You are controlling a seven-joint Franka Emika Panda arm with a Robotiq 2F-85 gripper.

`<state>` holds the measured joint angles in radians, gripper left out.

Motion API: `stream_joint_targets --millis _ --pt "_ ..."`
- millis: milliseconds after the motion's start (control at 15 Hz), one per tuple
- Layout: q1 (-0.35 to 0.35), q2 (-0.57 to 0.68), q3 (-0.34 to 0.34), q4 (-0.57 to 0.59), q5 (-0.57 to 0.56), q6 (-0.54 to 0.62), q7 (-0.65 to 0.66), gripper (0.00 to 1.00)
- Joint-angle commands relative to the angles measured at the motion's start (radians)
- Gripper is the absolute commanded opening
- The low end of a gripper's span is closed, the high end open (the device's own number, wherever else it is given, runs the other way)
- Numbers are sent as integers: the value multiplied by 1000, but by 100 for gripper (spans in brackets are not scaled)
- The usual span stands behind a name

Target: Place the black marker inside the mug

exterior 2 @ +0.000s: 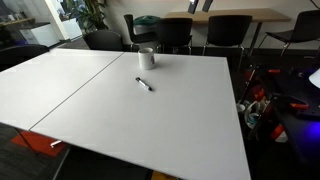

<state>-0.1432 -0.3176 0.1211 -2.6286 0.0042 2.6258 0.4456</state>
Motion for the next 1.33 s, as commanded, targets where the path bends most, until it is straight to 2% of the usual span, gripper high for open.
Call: stream_joint_targets --millis 0,467,800,933,1267 --pt "11 27 -12 16 -17 2 18 100" --pt "10 66 -17 45 -25 4 20 100" --pt "-20 160 19 141 -142 1 144 100" --pt "-11 208 18 186 -191 -4 214 100" --pt "53 362 -24 299 -195 2 274 100"
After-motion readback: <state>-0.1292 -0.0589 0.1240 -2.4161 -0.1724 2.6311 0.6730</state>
